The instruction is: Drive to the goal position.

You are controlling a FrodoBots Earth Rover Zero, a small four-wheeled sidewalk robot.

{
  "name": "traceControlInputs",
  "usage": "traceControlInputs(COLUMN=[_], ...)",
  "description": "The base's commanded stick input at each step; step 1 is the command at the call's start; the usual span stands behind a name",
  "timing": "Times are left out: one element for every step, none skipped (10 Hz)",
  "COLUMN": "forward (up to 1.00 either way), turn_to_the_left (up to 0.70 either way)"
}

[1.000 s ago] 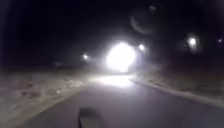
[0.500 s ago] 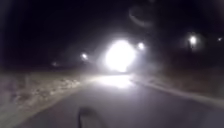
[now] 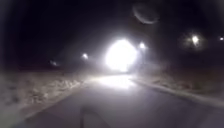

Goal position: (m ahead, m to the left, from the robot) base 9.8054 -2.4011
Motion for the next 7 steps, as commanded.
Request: traceControlInputs(forward=[1.00,1.00,1.00,1.00,1.00,1.00,1.00], turn_to_the_left=[0.06,0.06,0.06,0.06,0.04,0.04,0.04])
